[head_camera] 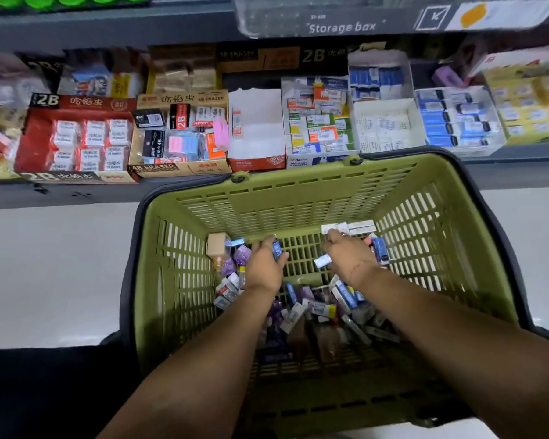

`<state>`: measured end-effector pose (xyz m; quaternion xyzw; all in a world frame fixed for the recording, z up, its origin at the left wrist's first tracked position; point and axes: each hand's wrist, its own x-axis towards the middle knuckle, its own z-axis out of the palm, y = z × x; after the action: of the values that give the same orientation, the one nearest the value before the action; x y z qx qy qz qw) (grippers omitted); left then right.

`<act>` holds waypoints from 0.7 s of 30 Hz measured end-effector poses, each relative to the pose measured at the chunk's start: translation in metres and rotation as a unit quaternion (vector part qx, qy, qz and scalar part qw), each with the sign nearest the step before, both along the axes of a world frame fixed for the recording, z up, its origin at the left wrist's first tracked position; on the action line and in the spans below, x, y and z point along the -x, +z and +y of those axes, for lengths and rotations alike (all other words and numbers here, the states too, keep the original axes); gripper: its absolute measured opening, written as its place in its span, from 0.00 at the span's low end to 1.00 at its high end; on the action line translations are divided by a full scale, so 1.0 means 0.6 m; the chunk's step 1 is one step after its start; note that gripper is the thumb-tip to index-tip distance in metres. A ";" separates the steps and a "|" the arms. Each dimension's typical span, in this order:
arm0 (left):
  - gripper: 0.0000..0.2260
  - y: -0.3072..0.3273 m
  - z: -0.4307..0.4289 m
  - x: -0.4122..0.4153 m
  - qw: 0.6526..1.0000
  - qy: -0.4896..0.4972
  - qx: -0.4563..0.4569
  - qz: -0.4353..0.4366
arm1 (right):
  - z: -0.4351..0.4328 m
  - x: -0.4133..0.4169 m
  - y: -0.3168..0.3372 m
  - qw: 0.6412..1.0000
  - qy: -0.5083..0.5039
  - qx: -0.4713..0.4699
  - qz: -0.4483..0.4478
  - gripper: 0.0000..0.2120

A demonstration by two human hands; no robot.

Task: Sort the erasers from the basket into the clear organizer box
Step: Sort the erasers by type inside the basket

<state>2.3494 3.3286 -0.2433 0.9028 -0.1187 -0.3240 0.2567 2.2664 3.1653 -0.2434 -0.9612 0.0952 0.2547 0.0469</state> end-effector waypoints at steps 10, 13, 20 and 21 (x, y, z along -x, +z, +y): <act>0.25 -0.032 0.003 -0.007 0.998 0.018 -0.033 -0.046 | 0.066 -0.064 -0.044 0.874 -0.406 -0.253 -0.087 0.12; 0.24 -0.034 0.012 -0.008 0.998 0.018 -0.019 -0.061 | 0.090 -0.075 -0.048 0.804 -0.459 -0.368 -0.086 0.10; 0.20 -0.028 0.039 -0.025 0.996 -0.024 0.006 -0.087 | 0.108 -0.076 -0.028 0.793 -0.411 -0.446 -0.053 0.17; 0.20 -0.026 0.042 -0.025 0.996 -0.029 0.009 -0.085 | 0.101 -0.070 -0.024 0.808 -0.399 -0.431 -0.044 0.16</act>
<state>2.3646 3.3536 -0.2587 0.9212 -0.1687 -0.2518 0.2439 2.3081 3.2260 -0.2579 -0.7299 0.3487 0.1858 0.5578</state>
